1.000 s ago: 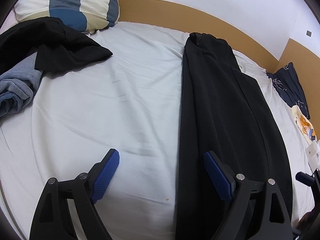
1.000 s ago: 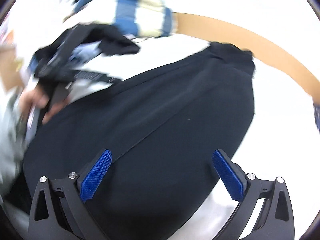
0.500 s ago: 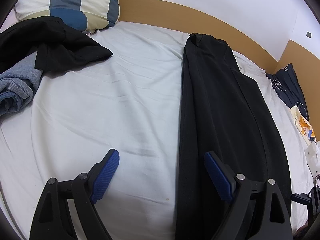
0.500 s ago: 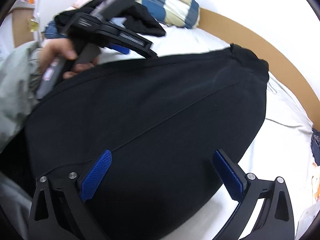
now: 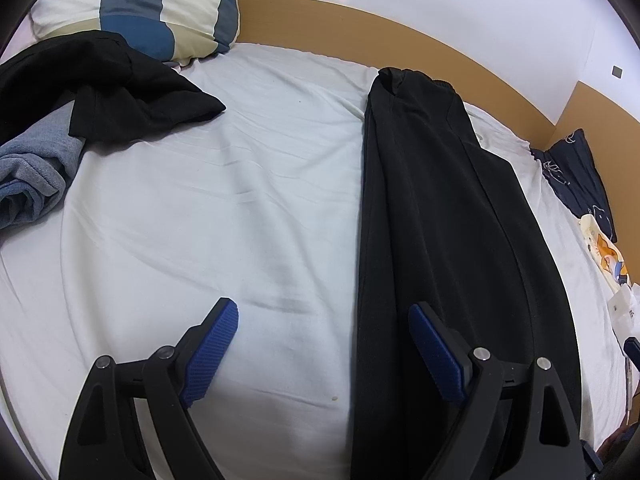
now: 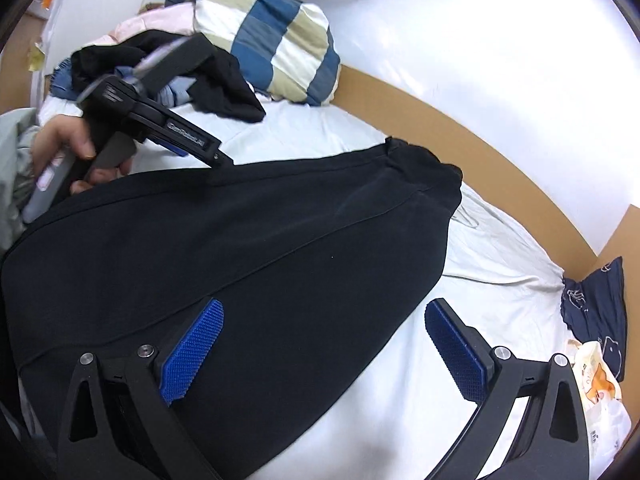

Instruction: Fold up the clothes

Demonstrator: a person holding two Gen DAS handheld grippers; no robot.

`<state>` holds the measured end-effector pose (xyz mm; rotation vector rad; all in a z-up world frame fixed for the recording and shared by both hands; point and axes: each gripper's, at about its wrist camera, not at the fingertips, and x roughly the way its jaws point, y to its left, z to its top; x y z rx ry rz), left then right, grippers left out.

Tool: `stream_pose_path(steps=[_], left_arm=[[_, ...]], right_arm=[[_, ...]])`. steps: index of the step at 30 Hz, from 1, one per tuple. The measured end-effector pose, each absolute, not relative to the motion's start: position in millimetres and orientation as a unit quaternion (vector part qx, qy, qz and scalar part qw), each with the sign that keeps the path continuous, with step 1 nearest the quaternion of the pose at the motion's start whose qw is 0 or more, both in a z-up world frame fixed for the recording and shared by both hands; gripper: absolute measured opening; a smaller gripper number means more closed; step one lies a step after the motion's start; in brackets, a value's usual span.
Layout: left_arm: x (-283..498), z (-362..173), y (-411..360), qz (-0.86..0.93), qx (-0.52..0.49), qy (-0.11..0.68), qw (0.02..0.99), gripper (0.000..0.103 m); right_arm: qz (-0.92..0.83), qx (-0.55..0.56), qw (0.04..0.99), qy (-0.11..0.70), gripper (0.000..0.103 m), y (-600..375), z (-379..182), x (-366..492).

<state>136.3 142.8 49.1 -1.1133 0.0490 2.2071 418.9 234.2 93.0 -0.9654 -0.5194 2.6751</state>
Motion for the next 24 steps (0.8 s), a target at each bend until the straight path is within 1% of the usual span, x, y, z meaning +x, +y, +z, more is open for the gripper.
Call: stream_pose_path(steps=[2, 6, 9, 18, 21, 24], left_arm=[[137, 49, 143, 0.844, -0.425, 0.018, 0.328, 0.088], [136, 49, 143, 0.844, -0.425, 0.020, 0.327, 0.088], [136, 49, 143, 0.845, -0.425, 0.018, 0.326, 0.088], [137, 49, 145, 0.848, -0.424, 0.028, 0.318, 0.089], [137, 48, 146, 0.850, -0.424, 0.032, 0.313, 0.089], [137, 48, 146, 0.850, -0.424, 0.032, 0.312, 0.089]], right_arm=[[0.903, -0.370, 0.116, -0.185, 0.103, 232, 82, 404], [0.893, -0.397, 0.105, -0.181, 0.103, 235, 80, 399], [0.894, -0.401, 0.101, -0.170, 0.103, 239, 86, 400], [0.894, -0.396, 0.104, -0.181, 0.103, 236, 97, 401], [0.897, -0.411, 0.075, -0.142, 0.103, 246, 100, 401], [0.895, -0.443, -0.004, -0.052, 0.103, 272, 97, 401]])
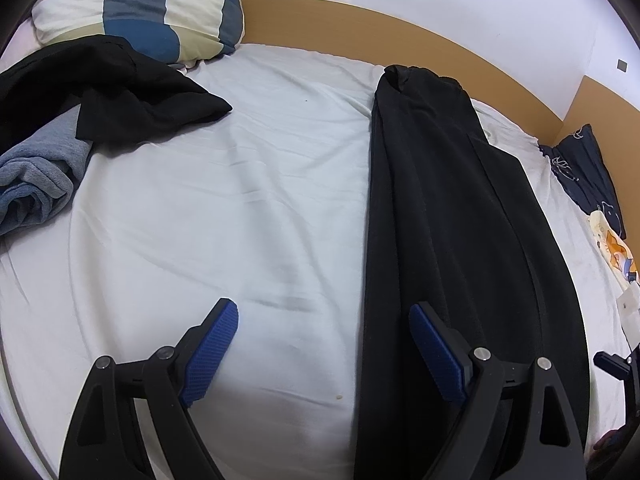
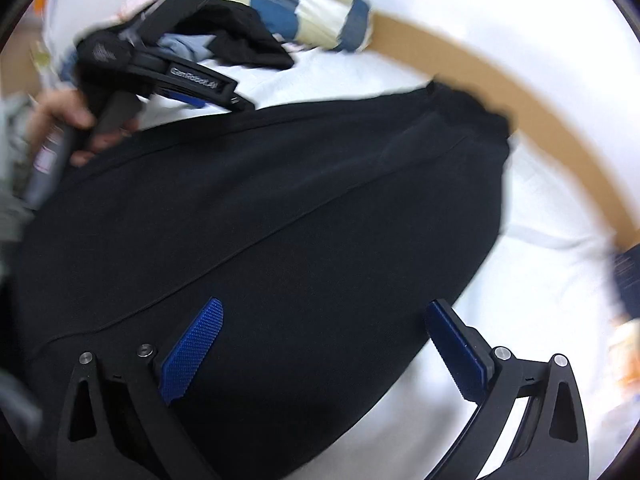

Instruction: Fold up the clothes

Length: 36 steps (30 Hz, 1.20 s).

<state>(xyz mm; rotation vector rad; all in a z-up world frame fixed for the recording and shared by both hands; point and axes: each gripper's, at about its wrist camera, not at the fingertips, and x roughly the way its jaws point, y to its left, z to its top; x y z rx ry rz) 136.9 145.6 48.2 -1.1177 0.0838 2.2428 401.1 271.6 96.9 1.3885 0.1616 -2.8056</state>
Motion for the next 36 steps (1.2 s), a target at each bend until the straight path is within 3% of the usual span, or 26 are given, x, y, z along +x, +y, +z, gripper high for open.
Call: stream_pose_path(steps=[7, 12, 16, 20, 30, 36], left_arm=[[136, 47, 144, 0.849, -0.424, 0.026, 0.316, 0.090], [137, 47, 145, 0.850, -0.423, 0.031, 0.313, 0.090], [139, 47, 148, 0.851, -0.423, 0.039, 0.310, 0.091], [139, 47, 148, 0.850, -0.423, 0.039, 0.311, 0.092], [142, 46, 154, 0.848, -0.425, 0.056, 0.311, 0.097], [164, 42, 157, 0.848, -0.422, 0.124, 0.295, 0.098]], right_arm=[[-0.910, 0.412, -0.043, -0.039, 0.103, 316, 110, 415], [-0.922, 0.348, -0.081, -0.149, 0.103, 345, 123, 415], [-0.892, 0.407, -0.126, -0.151, 0.103, 347, 108, 382], [-0.879, 0.440, -0.160, -0.086, 0.103, 327, 105, 361], [-0.879, 0.434, -0.186, -0.068, 0.103, 309, 101, 346], [-0.874, 0.424, -0.235, 0.030, 0.103, 271, 102, 340]])
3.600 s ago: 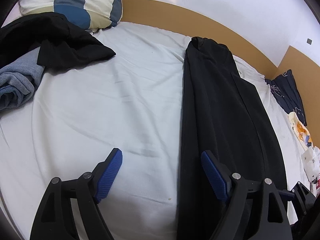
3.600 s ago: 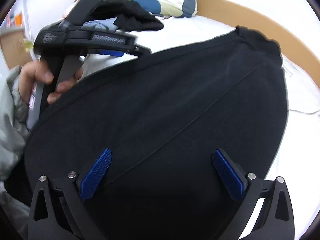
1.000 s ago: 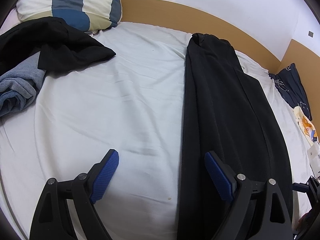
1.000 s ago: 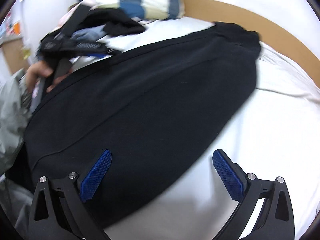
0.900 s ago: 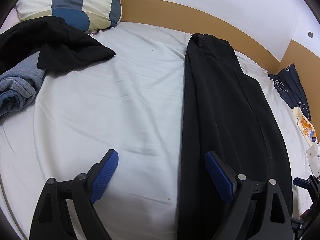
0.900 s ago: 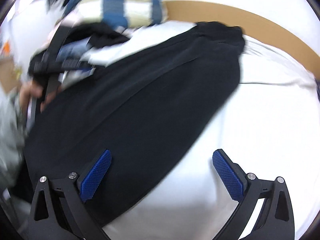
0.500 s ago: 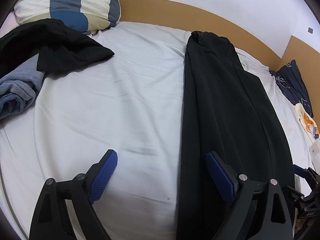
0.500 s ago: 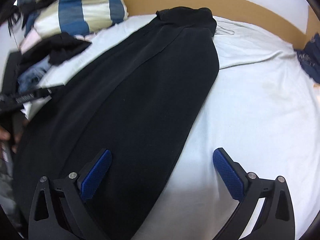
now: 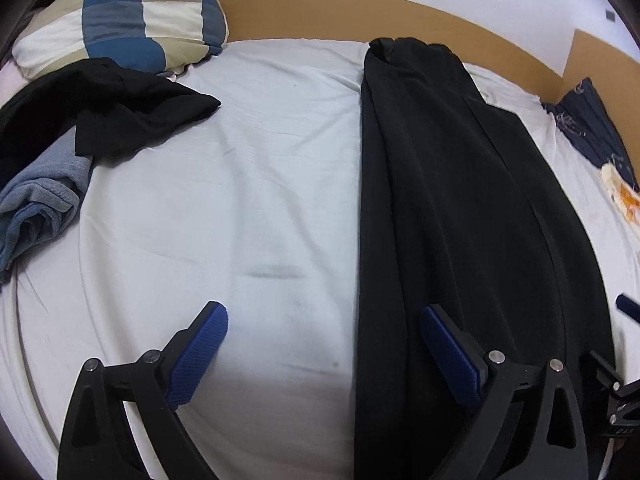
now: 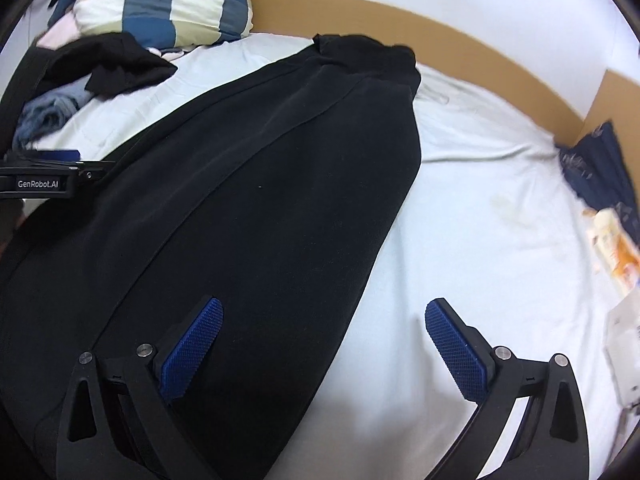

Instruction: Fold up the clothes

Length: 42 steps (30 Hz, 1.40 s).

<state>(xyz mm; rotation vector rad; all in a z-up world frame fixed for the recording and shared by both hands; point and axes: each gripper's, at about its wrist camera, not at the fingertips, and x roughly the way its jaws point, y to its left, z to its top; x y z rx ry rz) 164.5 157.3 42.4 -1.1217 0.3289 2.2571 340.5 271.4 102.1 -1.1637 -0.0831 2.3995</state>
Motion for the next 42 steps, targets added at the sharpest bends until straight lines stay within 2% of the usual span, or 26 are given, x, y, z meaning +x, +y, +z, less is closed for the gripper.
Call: stream_pose_path(steps=[3, 6, 12, 14, 17, 19, 25, 27, 29, 33, 40, 42], left_arm=[[176, 42, 149, 0.846, -0.423, 0.135, 0.295, 0.098], [186, 41, 135, 0.846, -0.421, 0.138, 0.297, 0.098], [215, 42, 100, 0.850, -0.412, 0.143, 0.297, 0.099], [235, 41, 87, 0.859, -0.383, 0.153, 0.305, 0.099], [262, 39, 66, 0.875, -0.334, 0.152, 0.316, 0.099], [266, 34, 50, 0.878, -0.339, 0.124, 0.315, 0.099], [274, 44, 33, 0.869, -0.368, 0.127, 0.306, 0.097], [273, 60, 35, 0.876, -0.361, 0.128, 0.295, 0.094], [271, 81, 45, 0.880, -0.346, 0.118, 0.303, 0.094], [260, 104, 91, 0.876, -0.324, 0.127, 0.335, 0.096], [237, 50, 163, 0.835, -0.387, 0.193, 0.341, 0.098], [229, 46, 159, 0.830, -0.404, 0.170, 0.345, 0.098]], right_arm=[[0.870, -0.422, 0.249, -0.056, 0.103, 258, 101, 335], [0.870, -0.424, 0.249, -0.039, 0.103, 258, 101, 332], [0.875, -0.415, 0.233, 0.087, 0.103, 273, 95, 340], [0.878, -0.407, 0.230, 0.105, 0.103, 272, 95, 343], [0.883, -0.401, 0.226, 0.097, 0.103, 266, 94, 336], [0.882, -0.409, 0.219, 0.085, 0.103, 266, 88, 327], [0.887, -0.396, 0.223, 0.083, 0.103, 272, 88, 330], [0.889, -0.388, 0.226, 0.089, 0.103, 268, 83, 342], [0.889, -0.387, 0.222, 0.103, 0.103, 277, 92, 402], [0.888, -0.386, 0.196, 0.154, 0.103, 292, 88, 406], [0.895, -0.359, 0.182, 0.193, 0.103, 301, 88, 413], [0.894, -0.360, 0.181, 0.194, 0.103, 301, 87, 411]])
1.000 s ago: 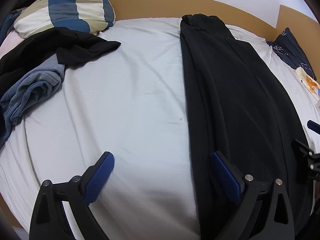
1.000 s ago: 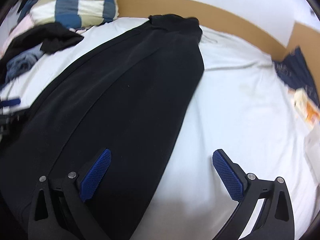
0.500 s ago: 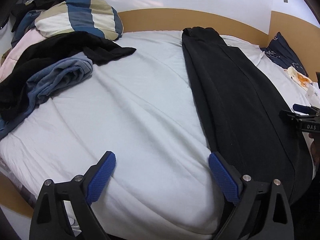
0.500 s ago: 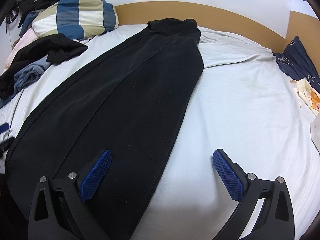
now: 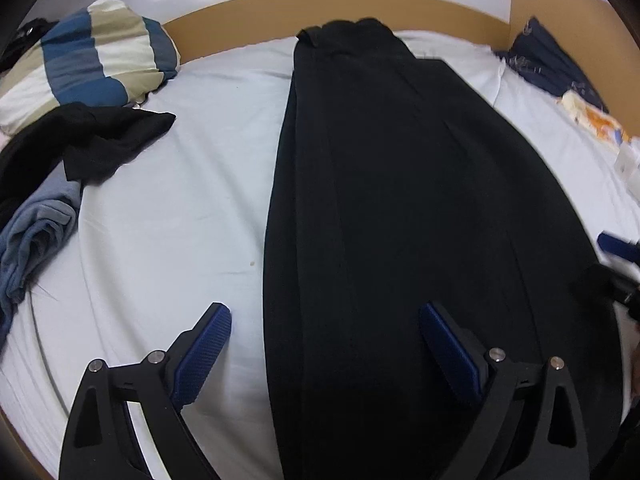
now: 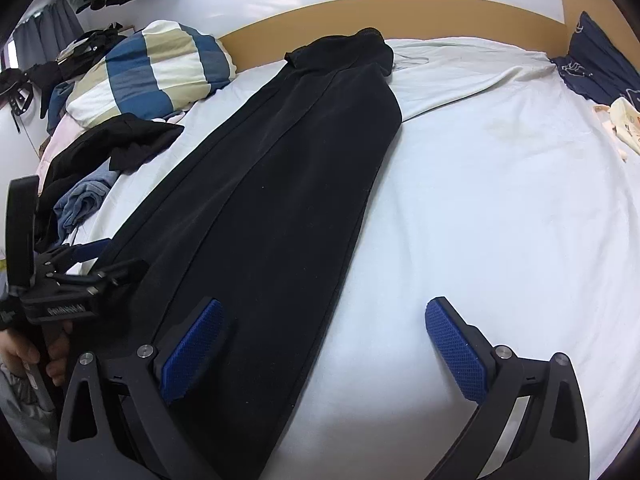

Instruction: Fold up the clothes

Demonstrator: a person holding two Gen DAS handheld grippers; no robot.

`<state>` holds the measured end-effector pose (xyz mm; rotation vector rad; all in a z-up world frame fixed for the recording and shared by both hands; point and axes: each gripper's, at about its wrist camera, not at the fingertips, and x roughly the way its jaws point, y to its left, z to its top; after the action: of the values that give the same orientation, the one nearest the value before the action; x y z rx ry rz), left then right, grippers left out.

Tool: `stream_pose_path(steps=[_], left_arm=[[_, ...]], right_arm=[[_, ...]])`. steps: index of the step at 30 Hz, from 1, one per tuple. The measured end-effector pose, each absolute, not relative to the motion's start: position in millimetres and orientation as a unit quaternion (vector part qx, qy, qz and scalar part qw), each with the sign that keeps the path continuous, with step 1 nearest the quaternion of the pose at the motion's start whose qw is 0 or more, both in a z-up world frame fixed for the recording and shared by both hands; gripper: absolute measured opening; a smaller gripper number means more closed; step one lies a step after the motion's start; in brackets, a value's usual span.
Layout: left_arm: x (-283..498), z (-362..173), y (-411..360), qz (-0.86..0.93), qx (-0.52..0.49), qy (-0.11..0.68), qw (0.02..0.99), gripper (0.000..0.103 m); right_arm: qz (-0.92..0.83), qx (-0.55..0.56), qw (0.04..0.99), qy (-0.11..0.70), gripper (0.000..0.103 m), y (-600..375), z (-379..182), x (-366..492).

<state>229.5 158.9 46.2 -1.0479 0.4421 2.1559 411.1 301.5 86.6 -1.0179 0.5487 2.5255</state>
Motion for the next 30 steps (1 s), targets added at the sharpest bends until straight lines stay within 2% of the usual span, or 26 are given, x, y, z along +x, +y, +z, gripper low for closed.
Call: stream_pose_path(steps=[3, 8, 12, 17, 20, 22, 25, 30], left_arm=[[223, 42, 143, 0.829, -0.421, 0.139, 0.339, 0.100], [253, 37, 114, 0.840, -0.392, 0.146, 0.344, 0.101], [276, 38, 89, 0.849, -0.370, 0.138, 0.350, 0.101], [288, 54, 66, 0.846, -0.341, 0.140, 0.385, 0.100], [288, 55, 55, 0.846, -0.319, 0.131, 0.406, 0.100], [283, 50, 52, 0.844, -0.312, 0.124, 0.418, 0.100], [280, 37, 47, 0.839, -0.322, 0.092, 0.428, 0.100], [286, 46, 51, 0.832, -0.317, 0.047, 0.454, 0.100]], right_arm=[[0.895, -0.360, 0.180, 0.193, 0.103, 300, 86, 409], [0.924, -0.304, 0.142, 0.185, 0.103, 290, 97, 430], [0.960, -0.256, 0.045, 0.106, 0.103, 240, 109, 464], [0.971, -0.223, 0.002, 0.091, 0.103, 186, 93, 537], [0.959, -0.243, 0.035, 0.139, 0.103, 177, 75, 576], [0.947, -0.270, 0.039, 0.170, 0.096, 175, 59, 595], [0.915, -0.346, -0.003, 0.208, 0.095, 179, 35, 603], [0.896, -0.389, 0.005, 0.215, 0.092, 187, 15, 577]])
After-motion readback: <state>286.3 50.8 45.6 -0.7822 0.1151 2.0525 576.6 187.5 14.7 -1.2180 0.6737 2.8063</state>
